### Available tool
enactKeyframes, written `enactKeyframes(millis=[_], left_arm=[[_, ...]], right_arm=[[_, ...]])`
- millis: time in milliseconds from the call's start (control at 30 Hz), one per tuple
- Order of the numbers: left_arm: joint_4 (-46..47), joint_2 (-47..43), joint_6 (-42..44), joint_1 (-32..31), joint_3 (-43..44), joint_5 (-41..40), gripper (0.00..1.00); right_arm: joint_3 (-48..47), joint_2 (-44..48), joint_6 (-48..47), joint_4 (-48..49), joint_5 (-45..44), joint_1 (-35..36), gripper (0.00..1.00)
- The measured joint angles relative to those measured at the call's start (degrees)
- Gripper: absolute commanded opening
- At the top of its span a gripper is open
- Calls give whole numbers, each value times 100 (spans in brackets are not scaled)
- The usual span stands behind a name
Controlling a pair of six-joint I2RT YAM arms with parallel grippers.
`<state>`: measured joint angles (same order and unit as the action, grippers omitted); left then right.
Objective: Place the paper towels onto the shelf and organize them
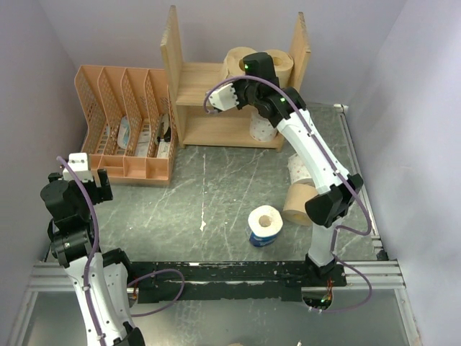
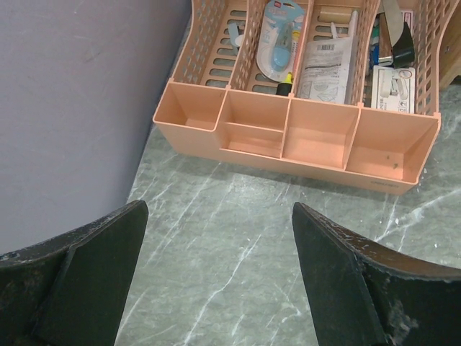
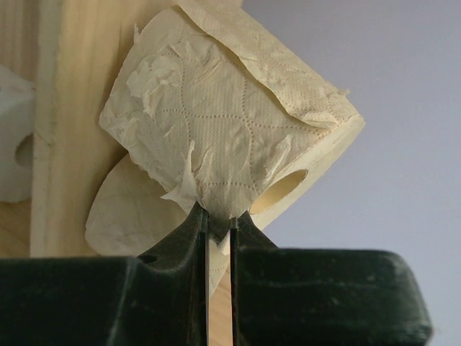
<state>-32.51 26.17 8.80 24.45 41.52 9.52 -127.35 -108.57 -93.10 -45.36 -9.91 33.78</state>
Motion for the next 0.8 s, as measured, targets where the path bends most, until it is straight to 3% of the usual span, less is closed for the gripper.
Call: enactKeyframes(millis=[233, 333, 467, 500, 567, 800], left_arm=[[0, -35, 4, 0, 0, 24, 93], [0, -35, 4, 0, 0, 26, 94], [0, -37, 4, 0, 0, 33, 94], [0, -37, 4, 0, 0, 37, 94], [0, -35, 4, 0, 0, 42, 94], [0, -35, 4, 0, 0, 44, 93]], right_arm=[[155, 2, -197, 256, 33, -85, 2], [289, 11, -212, 422, 50, -81, 29], [704, 157, -203, 820, 118, -83, 48], [815, 223, -210, 920, 140, -83, 60], [1016, 363, -197, 1091, 168, -81, 99], [1698, 988, -109, 2020, 236, 42, 100]])
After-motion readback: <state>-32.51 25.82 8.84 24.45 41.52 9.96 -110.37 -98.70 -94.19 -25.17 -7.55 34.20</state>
